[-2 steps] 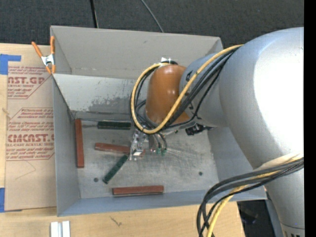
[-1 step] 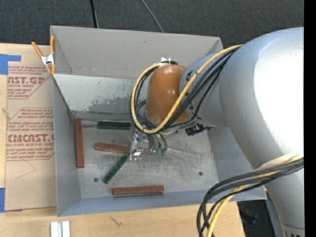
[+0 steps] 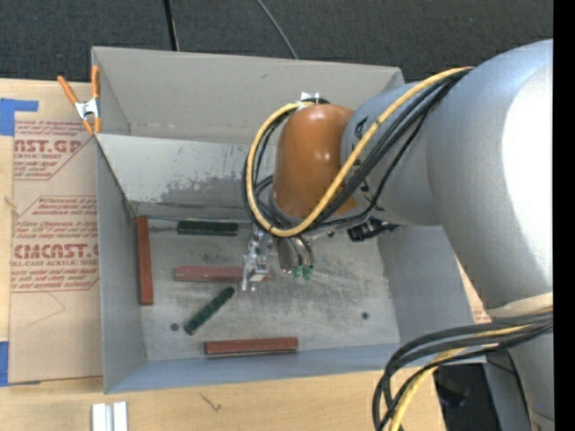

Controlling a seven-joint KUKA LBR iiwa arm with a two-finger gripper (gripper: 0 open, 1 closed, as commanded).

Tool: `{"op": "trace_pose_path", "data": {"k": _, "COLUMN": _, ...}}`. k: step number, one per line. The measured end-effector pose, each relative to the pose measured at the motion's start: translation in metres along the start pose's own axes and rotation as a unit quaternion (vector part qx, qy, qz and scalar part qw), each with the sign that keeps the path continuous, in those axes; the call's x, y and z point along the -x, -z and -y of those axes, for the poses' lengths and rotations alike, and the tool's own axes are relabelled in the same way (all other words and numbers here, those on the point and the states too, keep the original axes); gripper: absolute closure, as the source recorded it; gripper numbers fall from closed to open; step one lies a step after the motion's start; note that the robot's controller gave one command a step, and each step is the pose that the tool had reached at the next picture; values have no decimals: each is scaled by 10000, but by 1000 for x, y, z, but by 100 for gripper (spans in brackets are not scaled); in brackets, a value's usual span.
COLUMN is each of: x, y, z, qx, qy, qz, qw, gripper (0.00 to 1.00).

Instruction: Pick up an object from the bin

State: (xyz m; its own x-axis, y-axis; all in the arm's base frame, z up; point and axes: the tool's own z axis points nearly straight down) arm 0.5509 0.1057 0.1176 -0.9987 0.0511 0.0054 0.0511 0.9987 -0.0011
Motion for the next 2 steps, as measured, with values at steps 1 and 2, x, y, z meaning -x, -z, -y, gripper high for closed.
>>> {"op": "trace_pose_path", "data": {"k": 1, "x": 15, "y": -4, "z": 34, "qx": 16, "qy": 396, "qz": 100, "qw": 9992, "gripper": 100}}
{"op": "trace_pose_path", "data": {"k": 2, "x": 13, "y": 175, "z": 4, "qx": 6, "qy": -223, "qz": 24, "qw": 9997, "gripper": 100}}
